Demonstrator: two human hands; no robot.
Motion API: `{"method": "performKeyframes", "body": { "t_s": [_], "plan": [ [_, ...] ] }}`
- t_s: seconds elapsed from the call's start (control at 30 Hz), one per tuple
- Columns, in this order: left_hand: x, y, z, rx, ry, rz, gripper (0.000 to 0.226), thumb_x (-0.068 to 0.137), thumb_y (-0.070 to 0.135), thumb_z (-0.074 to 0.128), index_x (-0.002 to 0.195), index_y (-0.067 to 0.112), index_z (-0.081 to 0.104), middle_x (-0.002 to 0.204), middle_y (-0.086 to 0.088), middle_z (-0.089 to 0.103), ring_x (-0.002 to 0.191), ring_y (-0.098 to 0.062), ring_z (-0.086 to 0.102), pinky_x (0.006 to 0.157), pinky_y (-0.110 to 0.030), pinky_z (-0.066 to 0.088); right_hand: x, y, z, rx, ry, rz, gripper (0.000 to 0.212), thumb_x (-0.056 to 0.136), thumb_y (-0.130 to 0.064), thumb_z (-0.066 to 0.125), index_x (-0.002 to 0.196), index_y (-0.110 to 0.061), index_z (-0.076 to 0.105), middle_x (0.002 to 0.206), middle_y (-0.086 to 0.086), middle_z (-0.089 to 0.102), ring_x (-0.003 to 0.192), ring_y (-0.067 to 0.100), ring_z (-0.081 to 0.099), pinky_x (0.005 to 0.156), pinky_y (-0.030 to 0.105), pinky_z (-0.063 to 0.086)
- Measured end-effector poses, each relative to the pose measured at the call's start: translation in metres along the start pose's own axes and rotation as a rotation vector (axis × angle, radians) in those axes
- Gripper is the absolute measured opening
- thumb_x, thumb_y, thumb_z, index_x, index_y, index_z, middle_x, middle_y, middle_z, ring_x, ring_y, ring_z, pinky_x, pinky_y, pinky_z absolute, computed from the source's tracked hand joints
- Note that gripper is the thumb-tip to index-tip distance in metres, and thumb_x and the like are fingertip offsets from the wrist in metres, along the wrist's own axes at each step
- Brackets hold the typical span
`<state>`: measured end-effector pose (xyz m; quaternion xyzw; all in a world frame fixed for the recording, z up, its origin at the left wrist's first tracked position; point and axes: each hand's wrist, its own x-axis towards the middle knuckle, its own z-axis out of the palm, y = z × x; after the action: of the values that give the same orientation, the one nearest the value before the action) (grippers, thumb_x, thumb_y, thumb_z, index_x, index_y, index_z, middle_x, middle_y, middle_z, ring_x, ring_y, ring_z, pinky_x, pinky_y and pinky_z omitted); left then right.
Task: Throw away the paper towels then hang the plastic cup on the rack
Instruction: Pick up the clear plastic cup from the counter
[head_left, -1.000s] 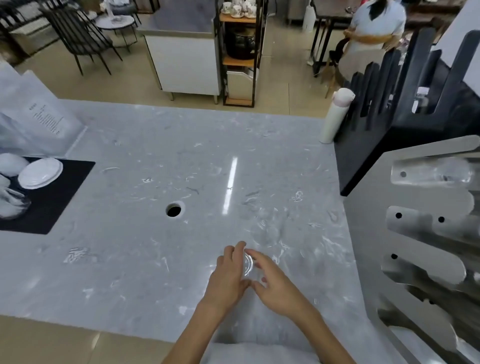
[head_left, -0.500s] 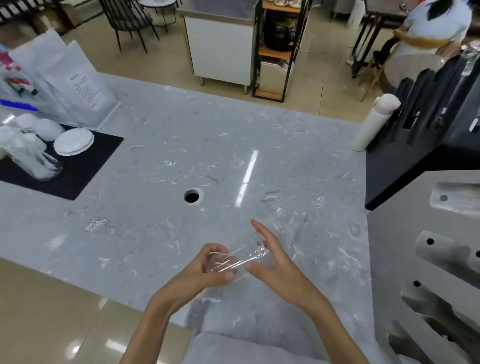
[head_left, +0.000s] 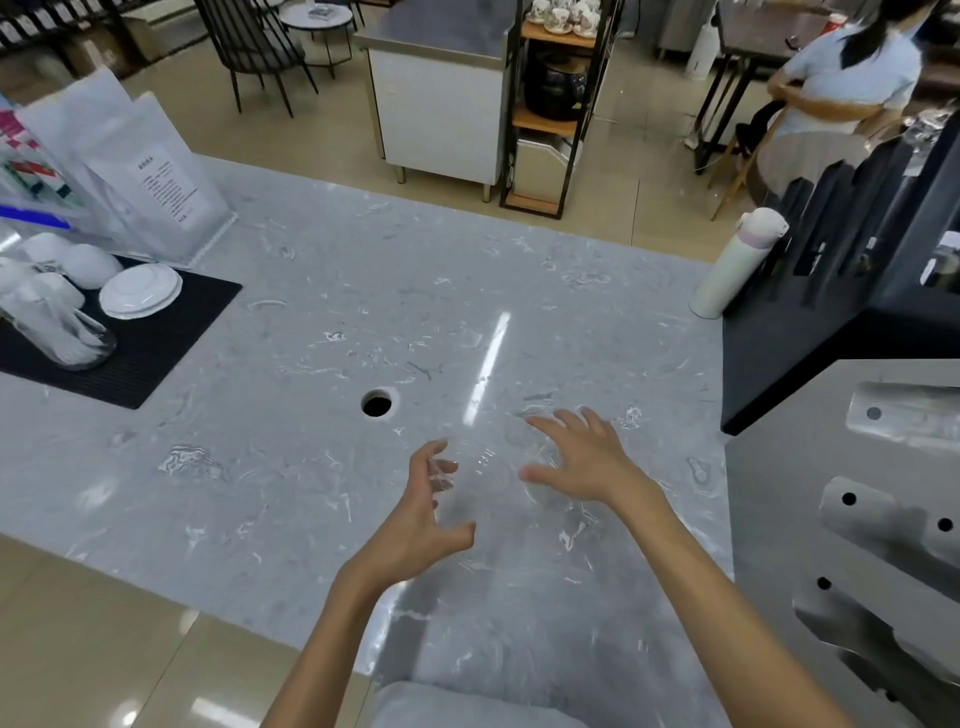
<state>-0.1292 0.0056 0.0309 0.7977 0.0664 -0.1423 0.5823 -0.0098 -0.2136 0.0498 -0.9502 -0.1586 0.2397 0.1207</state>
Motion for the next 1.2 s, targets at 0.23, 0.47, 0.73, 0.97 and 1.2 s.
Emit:
{"method": "performKeyframes", "body": {
  "t_s": [0.23,0.47,0.73,0.97,1.2],
  "plan": [
    [0.001,-0.021,0.006,-0.014,0.060,-0.031,0.095,0.076,0.023,0.079,0.141,0.043,0.014,0.130,0.007,0.041,0.117,-0.009,0.051,0.089,-0.014,0.042,0.008,0.029,0.023,0.318,0.277,0.035,0.060,0.078,-0.036,0.077,0.128,-0.034,0.044,0.129,0.002,0.042,0.109,0.022,0.057,0.084,0.029,0.049],
    [0.005,-0.014,0.032,0.095,0.090,0.102,0.097,0.072,0.039,0.081,0.132,0.065,0.009,0.131,0.024,0.034,0.123,0.008,0.040,0.087,-0.002,0.038,-0.049,-0.006,0.027,1.535,0.320,0.110,0.063,0.069,-0.056,0.082,0.112,-0.024,0.049,0.123,-0.002,0.071,0.114,0.015,0.067,0.092,0.031,0.050],
    [0.006,0.002,0.057,-0.002,0.197,0.244,0.087,0.075,0.056,0.084,0.135,0.051,0.022,0.134,0.041,0.034,0.130,0.006,0.047,0.085,-0.008,0.051,-0.090,-0.037,0.045,1.346,0.254,-0.175,0.050,0.087,-0.029,0.068,0.128,-0.025,0.041,0.154,-0.021,0.038,0.142,-0.003,0.035,0.119,0.040,0.031],
    [0.006,0.016,0.049,-0.046,0.206,0.284,0.093,0.074,0.056,0.084,0.137,0.056,0.015,0.141,0.030,0.036,0.137,-0.003,0.045,0.101,-0.025,0.046,-0.091,-0.034,0.034,1.217,0.200,-0.314,0.114,0.075,-0.050,0.079,0.151,-0.053,-0.005,0.161,-0.025,0.021,0.146,0.001,0.031,0.117,0.036,0.035],
    [0.008,0.020,0.051,-0.024,0.218,0.330,0.092,0.080,0.050,0.081,0.142,0.051,0.013,0.145,0.023,0.036,0.139,-0.010,0.044,0.099,-0.012,0.044,-0.085,-0.036,0.032,0.931,0.324,-0.316,0.077,0.083,-0.064,0.062,0.148,-0.057,0.023,0.162,-0.030,0.001,0.149,0.003,0.024,0.117,0.047,0.036]
  ]
}}
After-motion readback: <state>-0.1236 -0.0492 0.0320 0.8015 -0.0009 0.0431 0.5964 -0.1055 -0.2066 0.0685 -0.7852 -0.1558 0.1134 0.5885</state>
